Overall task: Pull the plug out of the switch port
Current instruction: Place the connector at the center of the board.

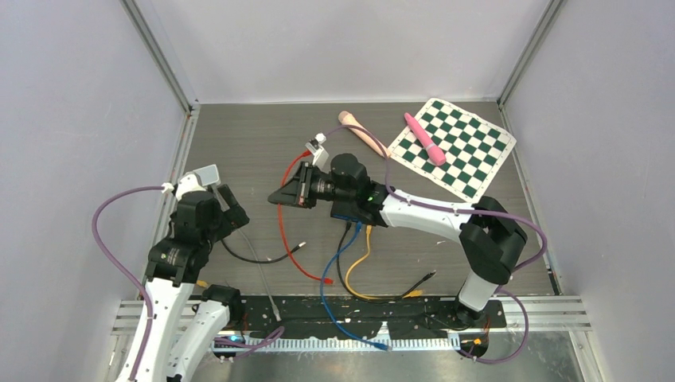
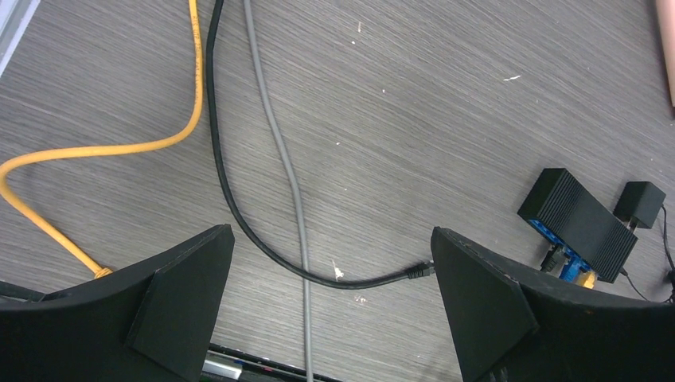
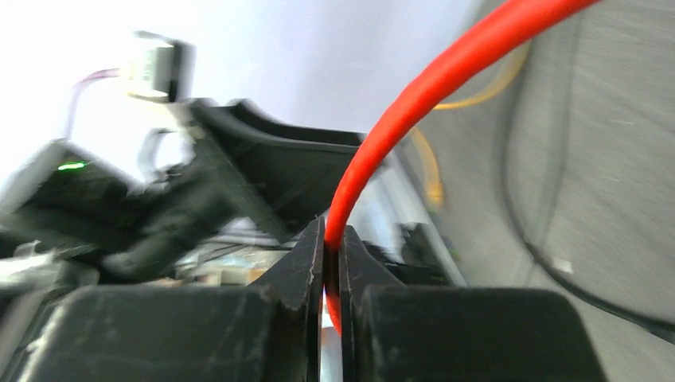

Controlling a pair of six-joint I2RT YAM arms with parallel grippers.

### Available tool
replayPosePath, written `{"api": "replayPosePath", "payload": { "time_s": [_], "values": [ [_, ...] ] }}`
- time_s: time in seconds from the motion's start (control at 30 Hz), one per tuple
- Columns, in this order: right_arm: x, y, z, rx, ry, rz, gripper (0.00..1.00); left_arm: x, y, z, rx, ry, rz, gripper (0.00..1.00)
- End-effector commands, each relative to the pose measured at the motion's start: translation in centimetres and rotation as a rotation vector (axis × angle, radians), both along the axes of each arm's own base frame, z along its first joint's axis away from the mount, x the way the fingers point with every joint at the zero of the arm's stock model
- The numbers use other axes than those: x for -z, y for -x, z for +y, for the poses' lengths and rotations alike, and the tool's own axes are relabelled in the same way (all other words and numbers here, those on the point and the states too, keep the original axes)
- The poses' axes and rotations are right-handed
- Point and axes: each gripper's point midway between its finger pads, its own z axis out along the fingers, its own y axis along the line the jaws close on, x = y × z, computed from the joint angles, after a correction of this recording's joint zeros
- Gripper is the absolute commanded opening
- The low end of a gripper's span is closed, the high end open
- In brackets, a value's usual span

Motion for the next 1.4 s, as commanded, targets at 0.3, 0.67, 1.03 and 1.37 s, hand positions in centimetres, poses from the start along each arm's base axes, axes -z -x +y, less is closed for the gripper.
{"api": "replayPosePath", "payload": {
  "time_s": [0.3, 0.67, 1.03, 1.37],
  "values": [
    [-12.5, 8.0, -1.3, -0.435, -0.368, -0.313, 0.05, -0.2, -0.9, -0.7, 0.034, 0.021, -0.018, 1.00],
    [-2.8, 1.6, 0.8, -0.091, -0.030, -0.236, 0.05, -0.2, 0.2, 0.6, -0.006, -0.023, -0.022, 1.00],
    [-15.7, 0.6, -9.4, 0.131, 0.085, -0.783, 0.05, -0.4, -1.6, -1.0, 0.063, 0.015, -0.039, 1.00],
    [-6.4, -9.5, -30.8, 0.707, 0.627, -0.488, 0.05, -0.1, -3.0, -3.8, 0.204, 0.080, -0.052, 1.00]
  ]
}}
